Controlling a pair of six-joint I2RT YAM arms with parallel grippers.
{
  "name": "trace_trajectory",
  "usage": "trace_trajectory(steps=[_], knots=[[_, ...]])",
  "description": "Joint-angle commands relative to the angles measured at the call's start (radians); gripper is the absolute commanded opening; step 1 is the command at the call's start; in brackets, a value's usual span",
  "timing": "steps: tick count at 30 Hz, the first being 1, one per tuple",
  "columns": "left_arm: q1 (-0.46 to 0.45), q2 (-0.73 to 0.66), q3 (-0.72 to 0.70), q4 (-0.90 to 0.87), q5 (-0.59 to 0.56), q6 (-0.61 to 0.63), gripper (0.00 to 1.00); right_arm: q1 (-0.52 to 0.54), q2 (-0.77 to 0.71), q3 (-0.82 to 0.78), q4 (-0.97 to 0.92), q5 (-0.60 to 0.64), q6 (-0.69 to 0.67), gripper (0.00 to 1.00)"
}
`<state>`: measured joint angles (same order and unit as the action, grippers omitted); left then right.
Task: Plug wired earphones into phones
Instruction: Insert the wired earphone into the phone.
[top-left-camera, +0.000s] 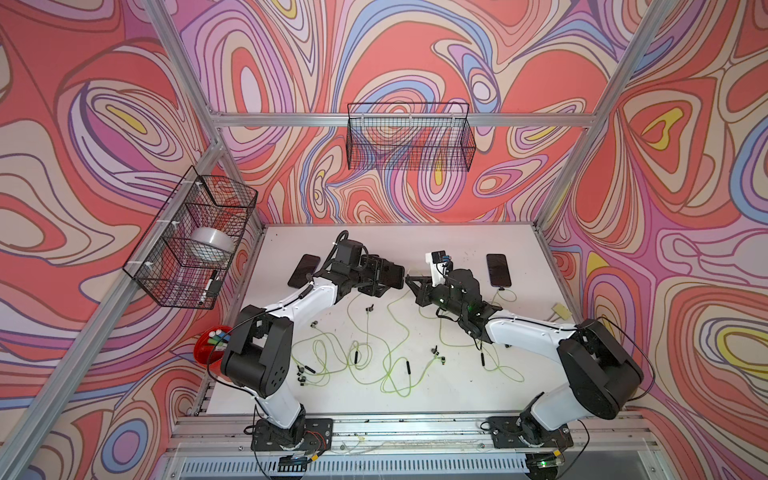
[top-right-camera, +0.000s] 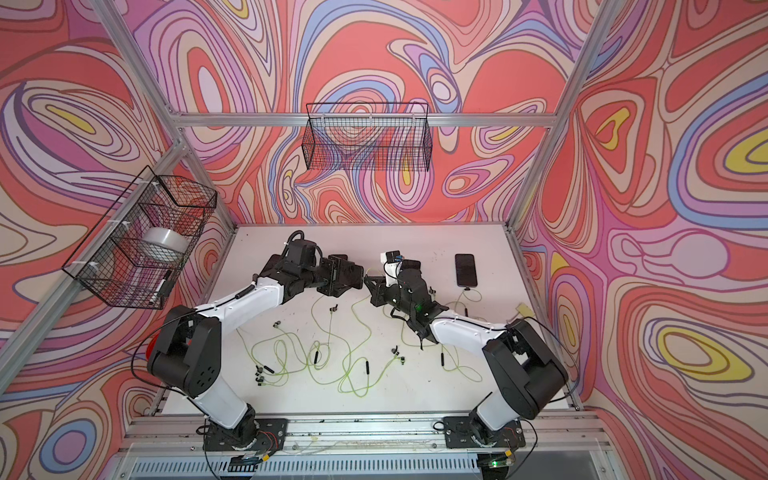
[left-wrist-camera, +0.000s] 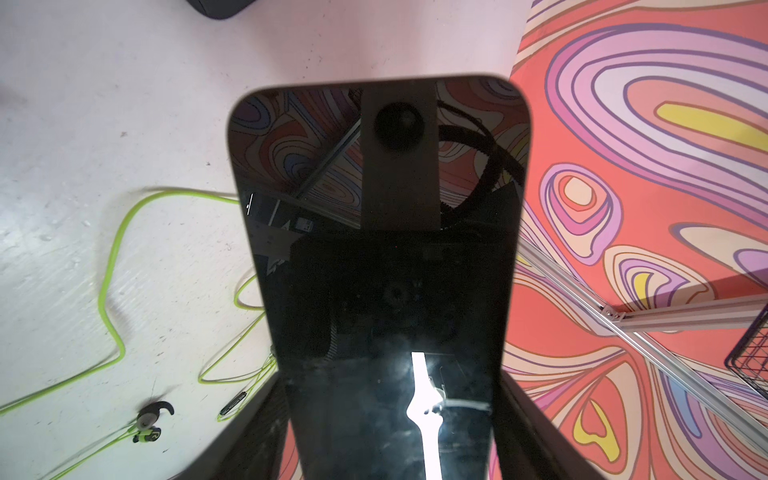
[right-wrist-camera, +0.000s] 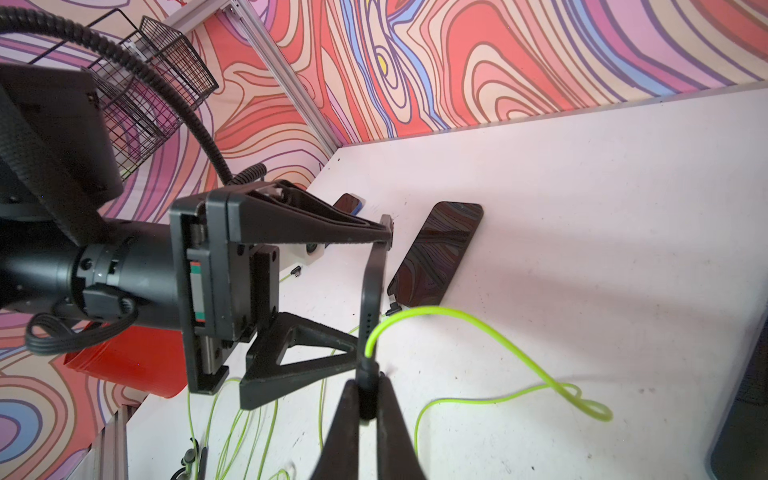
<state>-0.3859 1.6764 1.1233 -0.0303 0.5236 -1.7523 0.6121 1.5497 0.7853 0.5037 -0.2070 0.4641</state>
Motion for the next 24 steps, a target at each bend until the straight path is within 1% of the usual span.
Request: trace_trajectory(steps=[1,17,24], knots=[[0.003,-0.049,-0.003,0.052,0.013,-0.016,0.00,0.005,0.022,0.009,0.007,0.001,0.000,0.00],[-0.003,-0.057,-0.016,0.055,0.010,-0.021,0.00,0.005,0.044,0.029,0.027,0.003,0.020,0.00],[-0.012,-0.080,-0.035,0.064,-0.007,-0.051,0.00,0.018,0.058,0.038,0.024,0.047,0.024,0.00]])
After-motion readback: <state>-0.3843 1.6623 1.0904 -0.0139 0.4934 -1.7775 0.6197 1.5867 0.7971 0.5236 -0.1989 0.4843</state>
